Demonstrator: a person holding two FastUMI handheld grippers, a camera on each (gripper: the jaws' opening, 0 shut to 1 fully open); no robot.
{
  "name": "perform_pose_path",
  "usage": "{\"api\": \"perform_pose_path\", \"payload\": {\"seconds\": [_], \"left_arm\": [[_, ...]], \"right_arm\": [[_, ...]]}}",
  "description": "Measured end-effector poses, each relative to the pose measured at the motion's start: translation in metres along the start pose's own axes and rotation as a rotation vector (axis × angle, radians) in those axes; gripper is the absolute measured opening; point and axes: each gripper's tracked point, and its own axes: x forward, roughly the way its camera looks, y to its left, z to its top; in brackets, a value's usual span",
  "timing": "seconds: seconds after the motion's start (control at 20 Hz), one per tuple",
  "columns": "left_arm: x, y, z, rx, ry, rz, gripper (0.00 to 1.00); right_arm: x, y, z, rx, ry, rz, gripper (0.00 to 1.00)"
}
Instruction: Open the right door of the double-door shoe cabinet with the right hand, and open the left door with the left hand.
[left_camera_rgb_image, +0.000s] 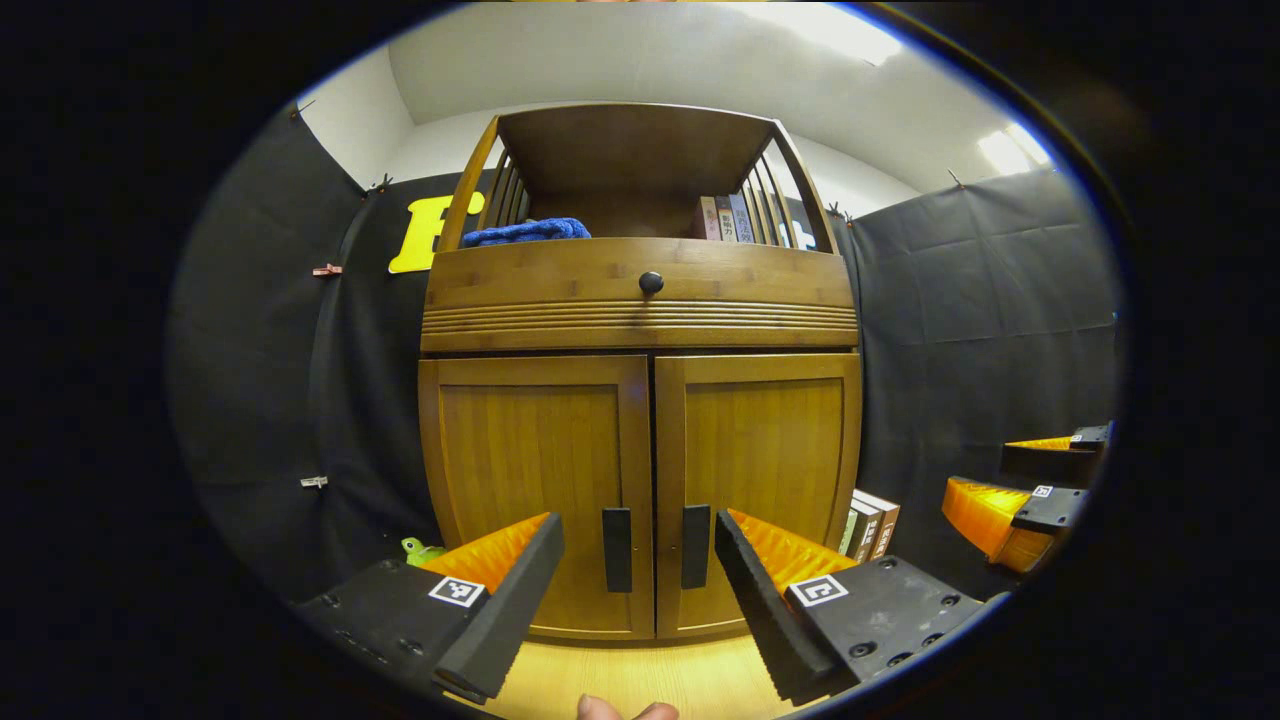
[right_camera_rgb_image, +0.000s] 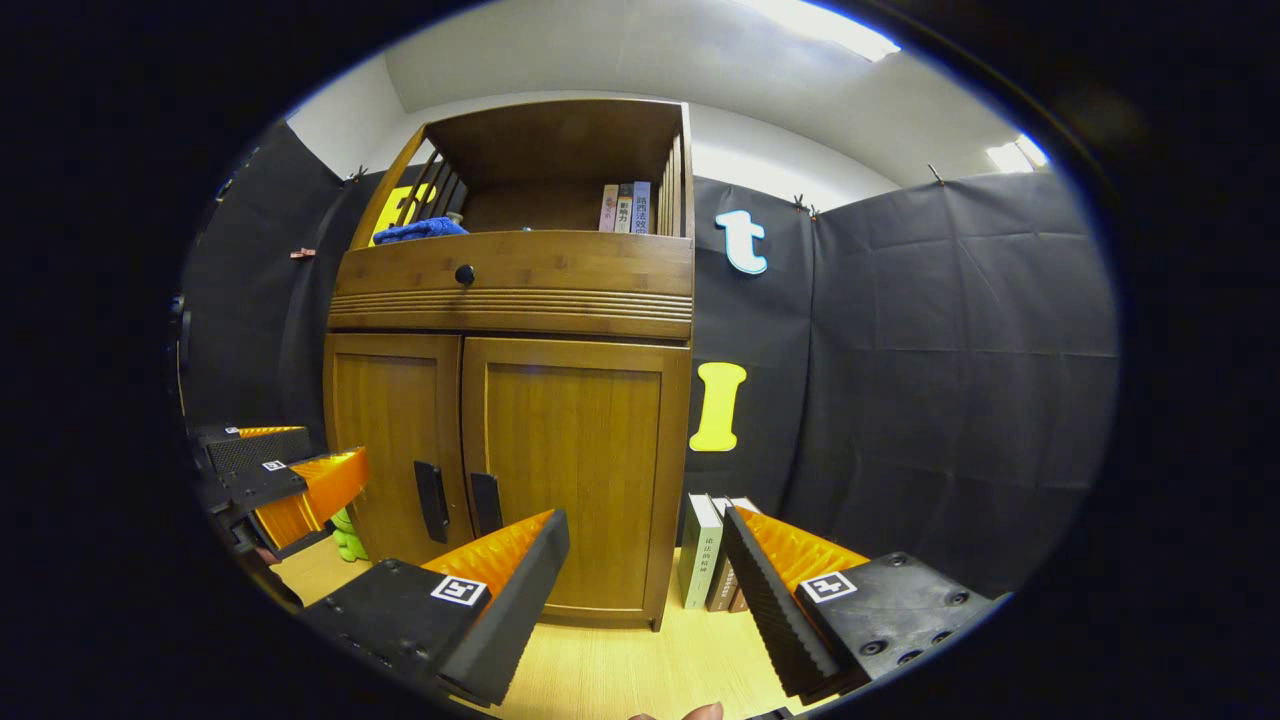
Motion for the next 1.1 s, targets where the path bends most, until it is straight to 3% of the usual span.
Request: {"api": "perform_pose_path", "payload": {"seconds": [0.45, 0.75, 1.1], "left_arm": [[-0.007, 0.011, 0.0, 0.012, -0.007, 0.022, 0.92], [-0.016, 0.04, -0.005, 0.01, -0.001, 0.061, 0.92], [-0.032, 0.076, -0.016, -0.002, 0.021, 0.071, 0.92]], "right_arm": [[0.003, 0.016, -0.001, -0.006, 0.001, 0.022, 0.97], [0.02, 0.068, -0.004, 0.004, -0.016, 0.105, 0.98], [0.073, 0.126, -0.032, 0.044, 0.012, 0.134, 0.98]]}}
